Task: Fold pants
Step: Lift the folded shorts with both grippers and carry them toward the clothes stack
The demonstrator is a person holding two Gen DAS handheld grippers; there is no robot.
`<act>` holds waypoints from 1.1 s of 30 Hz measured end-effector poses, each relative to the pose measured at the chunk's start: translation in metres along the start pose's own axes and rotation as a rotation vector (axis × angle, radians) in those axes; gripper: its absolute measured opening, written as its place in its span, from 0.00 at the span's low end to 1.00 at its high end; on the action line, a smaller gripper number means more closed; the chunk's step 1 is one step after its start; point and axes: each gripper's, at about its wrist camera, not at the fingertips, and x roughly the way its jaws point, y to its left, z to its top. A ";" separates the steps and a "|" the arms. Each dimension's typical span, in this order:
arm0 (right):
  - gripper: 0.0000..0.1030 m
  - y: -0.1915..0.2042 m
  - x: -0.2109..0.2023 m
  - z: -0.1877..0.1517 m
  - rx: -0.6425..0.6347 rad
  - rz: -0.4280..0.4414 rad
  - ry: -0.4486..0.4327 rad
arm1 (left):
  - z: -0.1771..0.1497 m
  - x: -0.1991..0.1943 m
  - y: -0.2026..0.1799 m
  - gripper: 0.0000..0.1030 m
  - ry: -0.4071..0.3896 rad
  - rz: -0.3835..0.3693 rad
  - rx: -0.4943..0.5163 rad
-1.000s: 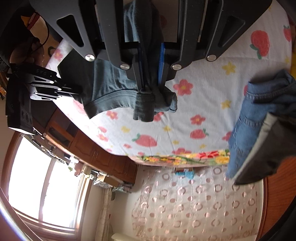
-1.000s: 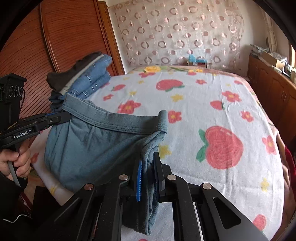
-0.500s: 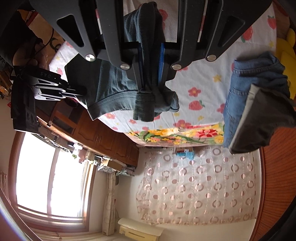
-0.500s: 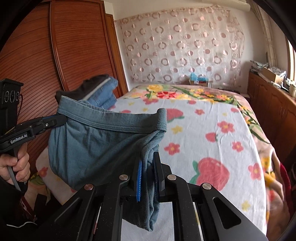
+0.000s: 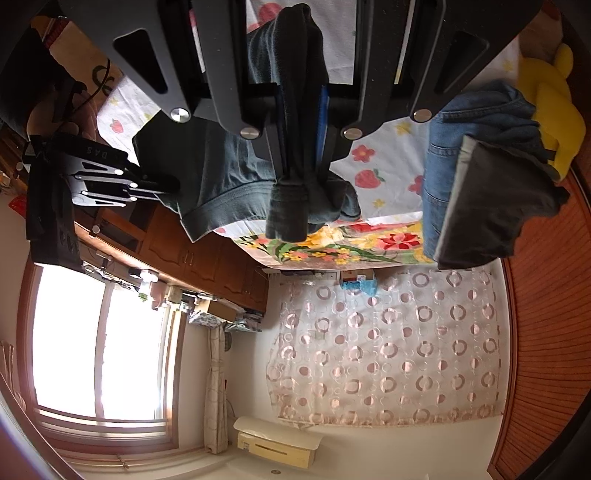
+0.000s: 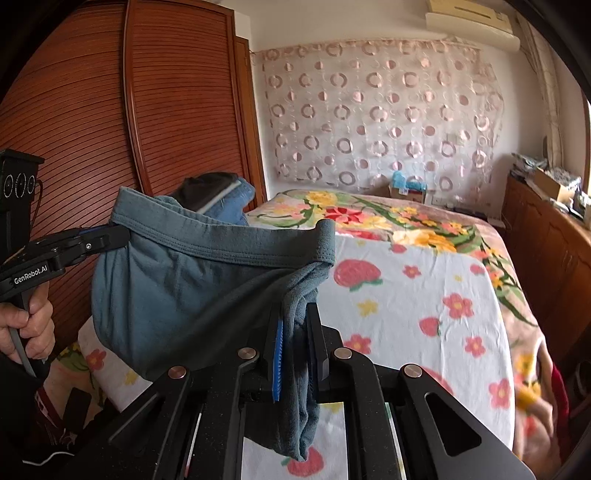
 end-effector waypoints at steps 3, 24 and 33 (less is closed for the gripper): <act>0.10 0.002 0.007 0.007 -0.010 0.012 -0.012 | 0.003 -0.005 0.006 0.14 -0.013 0.017 0.001; 0.10 0.011 0.113 0.088 -0.154 0.079 -0.068 | 0.036 -0.015 0.086 0.14 -0.083 0.173 -0.006; 0.10 0.007 0.175 0.116 -0.244 0.114 -0.104 | 0.052 -0.006 0.130 0.14 -0.115 0.241 -0.045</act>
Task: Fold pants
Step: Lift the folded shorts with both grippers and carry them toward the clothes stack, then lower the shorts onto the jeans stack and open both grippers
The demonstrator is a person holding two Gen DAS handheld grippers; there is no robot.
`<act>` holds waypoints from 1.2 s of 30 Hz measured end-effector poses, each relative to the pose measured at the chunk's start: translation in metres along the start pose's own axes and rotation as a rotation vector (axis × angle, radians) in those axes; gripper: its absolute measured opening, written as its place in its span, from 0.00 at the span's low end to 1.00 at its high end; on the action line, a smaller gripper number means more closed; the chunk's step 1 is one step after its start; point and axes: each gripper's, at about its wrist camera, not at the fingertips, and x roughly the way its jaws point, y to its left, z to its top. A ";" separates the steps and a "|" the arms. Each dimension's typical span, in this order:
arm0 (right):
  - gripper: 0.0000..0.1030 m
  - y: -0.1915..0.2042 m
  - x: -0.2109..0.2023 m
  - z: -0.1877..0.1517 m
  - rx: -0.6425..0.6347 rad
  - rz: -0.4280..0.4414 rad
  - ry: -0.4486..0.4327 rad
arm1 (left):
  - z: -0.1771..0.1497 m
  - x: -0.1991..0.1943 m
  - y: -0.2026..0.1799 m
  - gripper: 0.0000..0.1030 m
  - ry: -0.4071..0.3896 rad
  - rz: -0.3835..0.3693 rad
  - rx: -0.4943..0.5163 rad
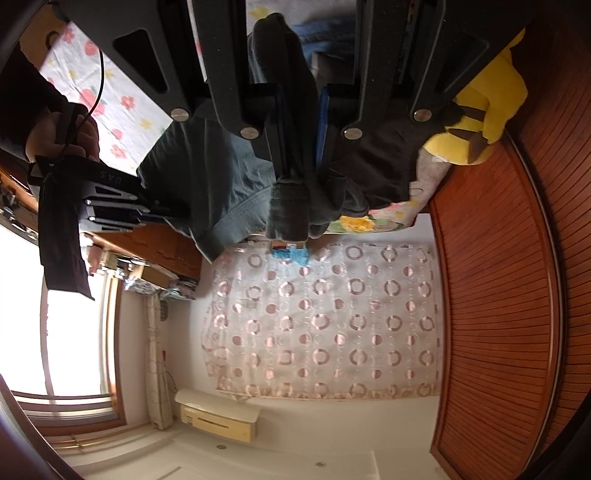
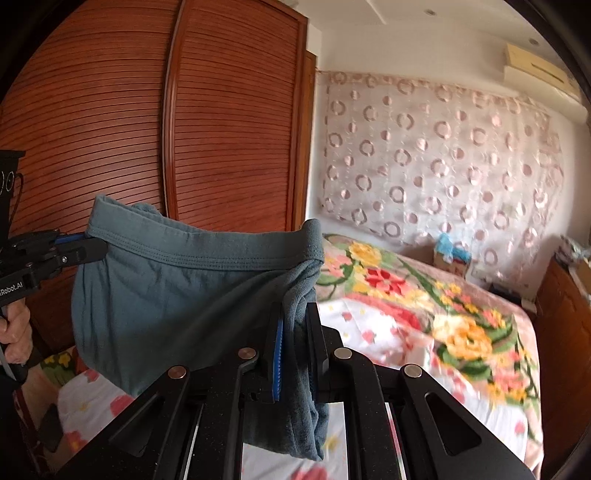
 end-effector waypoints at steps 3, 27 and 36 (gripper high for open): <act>0.10 -0.002 0.022 0.006 -0.034 0.008 -0.009 | 0.000 0.005 0.016 0.14 -0.004 0.026 -0.025; 0.14 0.011 0.167 0.040 -0.161 0.139 0.064 | -0.048 0.028 0.064 0.14 0.036 0.186 -0.195; 0.25 -0.042 0.155 0.018 -0.014 0.174 0.064 | -0.061 0.028 0.063 0.16 0.057 0.222 -0.192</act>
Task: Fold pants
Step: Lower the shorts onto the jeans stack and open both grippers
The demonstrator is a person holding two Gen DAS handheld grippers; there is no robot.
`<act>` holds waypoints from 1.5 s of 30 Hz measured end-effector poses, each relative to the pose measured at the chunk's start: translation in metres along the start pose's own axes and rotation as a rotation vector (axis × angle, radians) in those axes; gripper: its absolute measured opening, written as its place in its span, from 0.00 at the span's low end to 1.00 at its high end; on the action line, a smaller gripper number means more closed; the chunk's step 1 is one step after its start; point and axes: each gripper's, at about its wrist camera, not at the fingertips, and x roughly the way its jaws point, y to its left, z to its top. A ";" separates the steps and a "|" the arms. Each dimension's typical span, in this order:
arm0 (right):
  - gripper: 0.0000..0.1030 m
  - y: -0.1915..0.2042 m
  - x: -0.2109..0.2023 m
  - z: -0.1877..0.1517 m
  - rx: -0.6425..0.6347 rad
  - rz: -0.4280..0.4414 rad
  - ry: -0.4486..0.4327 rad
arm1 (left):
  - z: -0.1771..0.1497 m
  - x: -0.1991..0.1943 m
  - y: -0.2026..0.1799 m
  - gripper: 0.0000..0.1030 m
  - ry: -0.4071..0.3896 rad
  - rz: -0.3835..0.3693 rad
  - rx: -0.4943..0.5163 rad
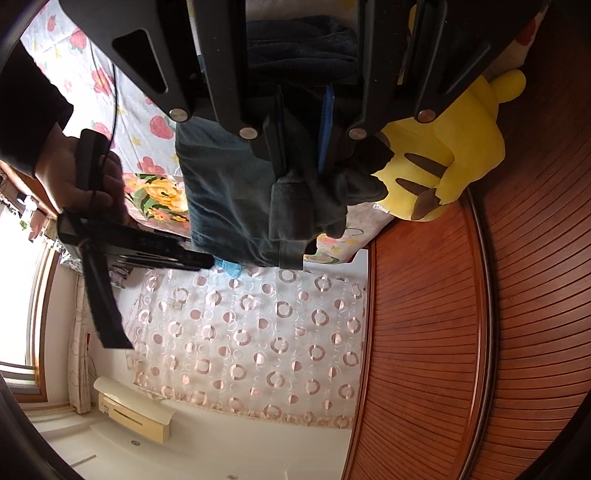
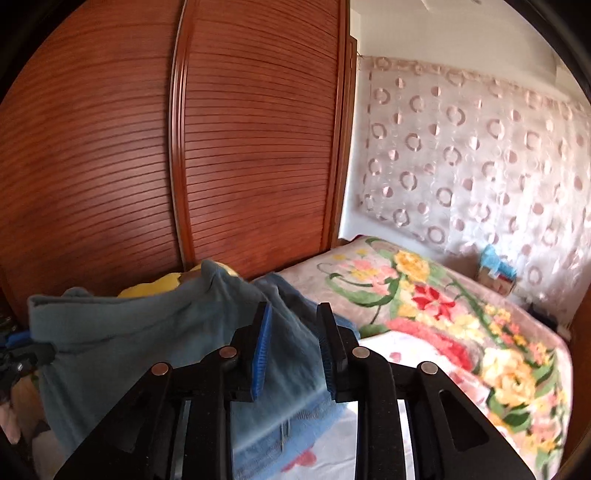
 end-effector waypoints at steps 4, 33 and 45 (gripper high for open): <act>0.25 -0.015 0.010 -0.008 0.029 -0.013 0.053 | -0.003 0.002 0.000 0.20 0.023 0.021 0.003; 0.25 0.032 -0.079 -0.050 0.137 0.000 0.017 | 0.010 -0.048 -0.009 0.84 -0.024 0.005 0.121; 0.31 0.055 -0.138 -0.070 0.155 -0.081 0.014 | 0.004 -0.066 -0.036 0.84 -0.026 -0.079 0.143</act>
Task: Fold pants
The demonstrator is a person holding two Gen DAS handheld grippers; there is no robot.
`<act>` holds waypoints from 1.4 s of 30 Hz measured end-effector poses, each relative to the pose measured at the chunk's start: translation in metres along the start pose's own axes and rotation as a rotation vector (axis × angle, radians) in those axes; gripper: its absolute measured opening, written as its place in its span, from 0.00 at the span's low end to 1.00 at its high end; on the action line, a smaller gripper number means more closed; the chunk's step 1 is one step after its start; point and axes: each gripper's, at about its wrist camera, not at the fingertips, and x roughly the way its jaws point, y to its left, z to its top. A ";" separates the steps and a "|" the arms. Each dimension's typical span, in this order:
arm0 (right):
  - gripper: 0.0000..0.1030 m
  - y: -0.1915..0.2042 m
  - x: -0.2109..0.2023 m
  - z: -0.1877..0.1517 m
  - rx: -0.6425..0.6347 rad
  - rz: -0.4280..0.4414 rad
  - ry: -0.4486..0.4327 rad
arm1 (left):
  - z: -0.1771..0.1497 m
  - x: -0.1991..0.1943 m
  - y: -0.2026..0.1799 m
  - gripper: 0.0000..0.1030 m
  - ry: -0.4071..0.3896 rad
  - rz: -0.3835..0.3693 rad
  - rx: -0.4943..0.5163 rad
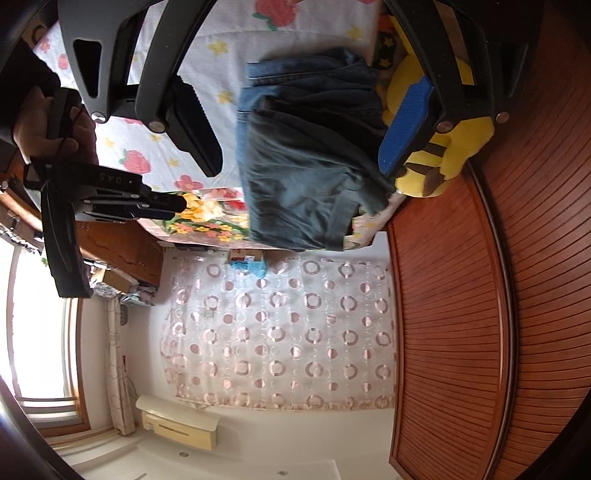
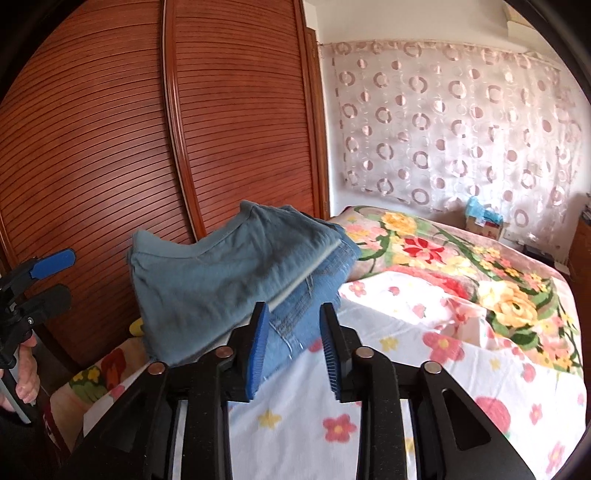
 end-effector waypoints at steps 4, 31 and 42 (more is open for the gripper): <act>0.42 0.010 -0.025 -0.009 0.007 -0.027 -0.017 | -0.002 -0.001 -0.012 0.84 0.011 -0.028 0.013; 0.82 0.059 -0.131 -0.061 0.126 -0.267 -0.062 | -0.013 -0.018 -0.094 1.00 0.041 -0.183 0.076; 0.83 0.089 -0.169 -0.076 0.161 -0.334 -0.083 | -0.022 -0.020 -0.133 1.00 0.072 -0.184 0.094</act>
